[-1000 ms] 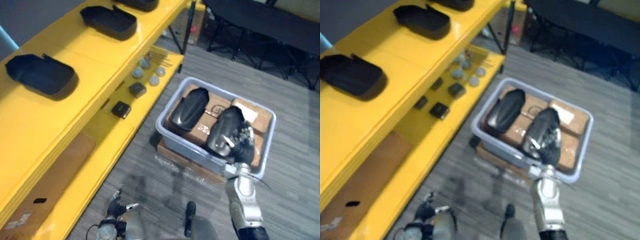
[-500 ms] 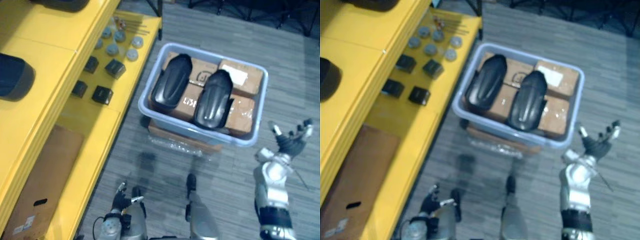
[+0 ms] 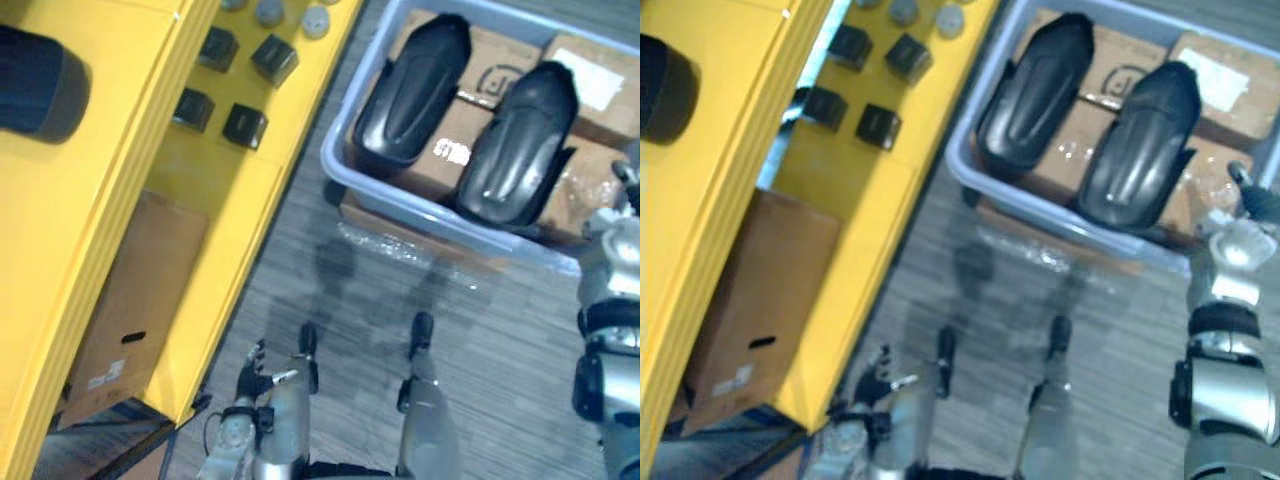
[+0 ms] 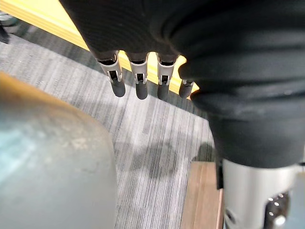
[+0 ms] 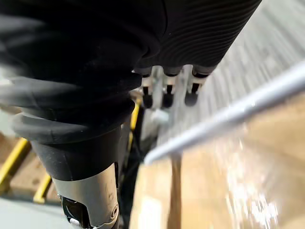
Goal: Walk over and take plastic housings, then place them on the shelf
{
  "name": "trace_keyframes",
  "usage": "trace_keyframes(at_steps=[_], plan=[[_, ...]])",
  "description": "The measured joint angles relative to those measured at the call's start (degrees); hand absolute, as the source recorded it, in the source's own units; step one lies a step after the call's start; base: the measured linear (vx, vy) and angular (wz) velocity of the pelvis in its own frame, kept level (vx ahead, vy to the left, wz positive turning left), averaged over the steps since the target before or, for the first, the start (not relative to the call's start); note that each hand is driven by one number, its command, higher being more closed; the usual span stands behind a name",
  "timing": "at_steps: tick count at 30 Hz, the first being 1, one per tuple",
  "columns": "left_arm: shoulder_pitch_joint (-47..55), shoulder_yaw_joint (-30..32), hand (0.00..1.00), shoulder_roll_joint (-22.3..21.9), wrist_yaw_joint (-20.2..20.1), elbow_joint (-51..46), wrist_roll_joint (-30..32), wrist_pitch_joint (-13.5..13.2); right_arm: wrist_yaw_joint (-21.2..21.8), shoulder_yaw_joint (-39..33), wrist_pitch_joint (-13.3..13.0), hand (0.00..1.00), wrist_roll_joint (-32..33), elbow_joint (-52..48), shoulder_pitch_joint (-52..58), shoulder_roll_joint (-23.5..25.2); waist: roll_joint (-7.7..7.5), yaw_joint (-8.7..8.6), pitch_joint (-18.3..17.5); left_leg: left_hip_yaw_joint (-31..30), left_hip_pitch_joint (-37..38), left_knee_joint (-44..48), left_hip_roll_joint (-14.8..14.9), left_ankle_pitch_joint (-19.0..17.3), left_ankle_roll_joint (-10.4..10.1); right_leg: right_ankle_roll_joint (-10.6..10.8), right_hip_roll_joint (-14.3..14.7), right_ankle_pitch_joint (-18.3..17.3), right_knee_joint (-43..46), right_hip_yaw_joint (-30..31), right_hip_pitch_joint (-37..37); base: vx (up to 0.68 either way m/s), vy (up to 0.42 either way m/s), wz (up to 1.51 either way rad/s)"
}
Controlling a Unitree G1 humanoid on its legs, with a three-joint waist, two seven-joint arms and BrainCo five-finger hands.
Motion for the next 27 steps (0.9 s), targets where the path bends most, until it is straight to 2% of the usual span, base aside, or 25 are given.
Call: trace_keyframes(at_steps=[4, 7, 10, 11, 13, 22, 23, 24, 25, 26, 27], plan=[[-0.26, -0.17, 0.00, 0.03, 0.93, 0.14, -1.29, -0.64, -0.24, 1.78, 0.17, 0.00, -3.15, -0.41, -2.96, -0.85, 0.03, 0.24, 0.00, -1.14, -1.77, 0.90, -0.22, -0.03, 0.03, -0.12, -0.05, 0.26, 0.00, -0.95, -0.74, -0.04, 0.025, 0.11], [-1.26, -0.54, 0.00, -0.01, 1.06, 1.17, -2.29, -0.54, -0.21, 3.82, 1.53, 0.00, -4.02, -0.76, -4.19, -1.51, 0.22, 0.44, 0.12, -1.23, -2.16, 1.12, -0.34, -0.04, 0.07, -0.14, -0.14, 0.47, 0.01, -1.03, -0.96, -0.02, 0.018, 0.01], [-1.94, -1.18, 0.00, 0.18, 1.10, 1.76, -2.33, -0.45, -0.19, 4.00, 5.13, 0.00, -3.99, -0.44, -3.90, -1.51, 0.49, 0.31, 0.21, -1.45, -2.65, 1.80, -0.34, -0.27, 0.32, -0.17, -0.13, 0.49, 0.03, -1.15, -1.02, -0.03, 0.028, 0.01], [-2.12, -1.27, 0.00, 0.14, 1.11, 1.86, -2.33, -0.33, -0.19, 4.00, 5.53, 0.00, -3.98, -0.22, -3.90, -1.53, 0.72, 0.31, 0.33, -1.47, -2.71, 2.03, -0.34, -0.41, 0.33, -0.17, -0.13, 0.50, 0.11, -1.15, -1.00, -0.04, 0.031, 0.00], [-2.64, -1.90, 0.00, -0.03, 1.32, 2.23, -3.06, -0.07, -0.13, 4.13, 7.40, 0.00, -3.90, 0.76, -3.90, -1.65, 1.61, 0.36, 0.78, -1.42, -2.89, 2.88, -0.35, -0.86, 0.50, -0.18, -0.15, 0.49, 0.44, -1.19, -0.99, -0.06, 0.038, -0.03], [-2.85, -2.15, 0.00, -0.33, 3.12, 2.89, -4.41, -0.70, 0.08, 4.89, 12.72, 0.00, -4.02, 4.86, -5.10, -3.47, 2.10, 0.67, 0.76, -1.22, -3.63, 2.87, -0.35, -0.83, 0.41, -0.95, -0.15, 0.32, 0.59, -2.30, -1.95, -0.04, 0.020, -0.01], [-3.84, -2.29, 0.00, -0.46, 3.13, 4.24, -4.59, -1.10, 3.39, 8.24, 16.71, 0.00, -9.27, 6.48, -6.73, -5.10, 2.23, 0.91, 0.72, -1.20, -3.57, 2.56, -0.35, -0.82, 0.41, -1.22, -0.16, 0.17, 0.59, -2.75, -1.99, -0.07, 0.060, 0.01], [-3.89, -2.32, 0.00, -0.47, 3.13, 4.29, -4.59, -1.10, 3.90, 8.32, 17.11, 0.00, -10.26, 6.48, -6.75, -5.19, 2.24, 0.96, 0.72, -1.20, -3.56, 2.51, -0.36, -0.82, 0.41, -1.22, -0.16, 0.17, 0.59, -2.85, -1.99, -0.07, 0.059, 0.00], [-3.90, -2.32, 0.00, -0.47, 3.13, 4.29, -4.59, -1.10, 4.15, 8.35, 17.37, 1.00, -10.30, 6.48, -6.75, -5.20, 2.25, 0.98, 0.72, -1.21, -3.56, 2.48, -0.35, -0.82, 0.41, -1.23, -0.16, 0.17, 0.59, -2.98, -1.99, -0.08, 0.057, 0.08], [-4.37, -3.76, 0.00, -0.49, 3.34, 4.47, -6.08, -1.21, 6.77, 11.15, 18.94, 1.00, -18.26, 9.33, -6.91, -9.18, 3.34, 2.20, 0.84, -1.83, -3.64, 2.37, -0.40, -0.75, 0.40, -1.57, -0.23, 0.06, 0.92, -4.56, -1.85, -0.08, 0.052, 0.11], [-4.38, -3.87, 0.00, -0.49, 3.48, 4.64, -6.17, -1.22, 7.96, 11.61, 19.91, 1.00, -22.09, 9.47, -6.90, -9.65, 3.45, 2.10, 0.77, -2.24, -3.64, 2.14, -0.40, -0.58, 0.32, -1.82, -0.22, -0.11, 0.99, -4.96, -1.83, -0.08, 0.048, 0.15]])
